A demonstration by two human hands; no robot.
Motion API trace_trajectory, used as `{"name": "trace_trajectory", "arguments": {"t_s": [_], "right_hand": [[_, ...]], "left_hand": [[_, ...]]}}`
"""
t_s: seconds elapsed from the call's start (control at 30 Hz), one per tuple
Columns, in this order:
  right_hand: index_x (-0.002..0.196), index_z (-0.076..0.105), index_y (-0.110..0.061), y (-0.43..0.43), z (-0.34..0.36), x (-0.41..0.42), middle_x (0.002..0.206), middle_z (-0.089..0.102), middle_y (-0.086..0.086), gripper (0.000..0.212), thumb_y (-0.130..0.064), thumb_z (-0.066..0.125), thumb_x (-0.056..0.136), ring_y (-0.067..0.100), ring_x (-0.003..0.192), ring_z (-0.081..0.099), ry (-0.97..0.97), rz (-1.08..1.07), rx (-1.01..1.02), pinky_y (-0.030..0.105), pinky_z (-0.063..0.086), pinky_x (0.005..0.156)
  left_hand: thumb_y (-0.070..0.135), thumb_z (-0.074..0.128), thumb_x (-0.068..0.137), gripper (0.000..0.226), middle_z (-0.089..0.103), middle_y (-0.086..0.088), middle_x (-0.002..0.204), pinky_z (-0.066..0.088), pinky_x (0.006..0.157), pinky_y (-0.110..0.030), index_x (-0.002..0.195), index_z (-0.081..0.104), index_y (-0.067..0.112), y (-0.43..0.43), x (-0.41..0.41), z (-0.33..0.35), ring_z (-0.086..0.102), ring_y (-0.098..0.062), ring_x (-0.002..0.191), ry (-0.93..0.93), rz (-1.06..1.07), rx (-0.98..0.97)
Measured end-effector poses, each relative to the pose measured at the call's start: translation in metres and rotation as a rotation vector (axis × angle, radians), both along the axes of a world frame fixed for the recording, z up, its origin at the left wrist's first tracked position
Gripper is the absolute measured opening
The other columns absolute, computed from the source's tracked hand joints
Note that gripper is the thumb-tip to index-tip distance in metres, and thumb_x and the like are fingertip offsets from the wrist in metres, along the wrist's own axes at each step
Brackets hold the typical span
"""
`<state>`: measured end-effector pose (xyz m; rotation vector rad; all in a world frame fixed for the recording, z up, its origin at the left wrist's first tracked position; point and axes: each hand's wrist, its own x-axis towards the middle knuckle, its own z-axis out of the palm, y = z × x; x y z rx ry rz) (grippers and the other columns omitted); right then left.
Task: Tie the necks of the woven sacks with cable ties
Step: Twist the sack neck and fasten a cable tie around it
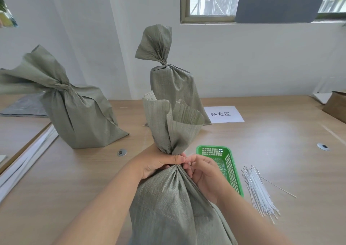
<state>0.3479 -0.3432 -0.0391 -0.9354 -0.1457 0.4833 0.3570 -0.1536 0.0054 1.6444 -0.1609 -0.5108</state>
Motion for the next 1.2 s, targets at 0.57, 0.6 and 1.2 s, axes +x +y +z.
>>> {"name": "trace_trajectory", "arguments": {"t_s": [0.57,0.6,1.2], "right_hand": [[0.093,0.076,0.001,0.013,-0.002,-0.003,0.078,0.066,0.016,0.017,0.002,0.065,0.08,0.016,0.067,0.06,0.065,-0.159,0.067,0.022,0.052,0.064],[0.092,0.076,0.0,0.014,-0.002,-0.002,0.078,0.066,0.016,0.017,0.001,0.065,0.08,0.016,0.068,0.059,0.052,-0.169,0.06,0.022,0.052,0.064],[0.087,0.075,-0.005,0.025,0.0,-0.002,0.075,0.069,0.012,0.012,-0.002,0.068,0.078,0.012,0.059,0.053,0.058,-0.223,0.032,0.021,0.049,0.057]], "left_hand": [[0.009,0.077,0.075,0.007,0.072,-0.006,0.08,0.057,0.081,-0.031,0.08,0.075,0.014,0.005,0.004,-0.01,0.069,-0.017,0.081,0.032,0.118,-0.2],[0.009,0.077,0.074,0.008,0.072,-0.006,0.079,0.057,0.081,-0.03,0.079,0.076,0.015,0.004,0.005,-0.011,0.069,-0.017,0.08,0.039,0.131,-0.2],[0.011,0.067,0.082,0.023,0.061,0.0,0.059,0.045,0.051,-0.016,0.061,0.058,0.01,-0.005,0.004,-0.002,0.059,-0.008,0.053,0.046,0.142,-0.04]]}}
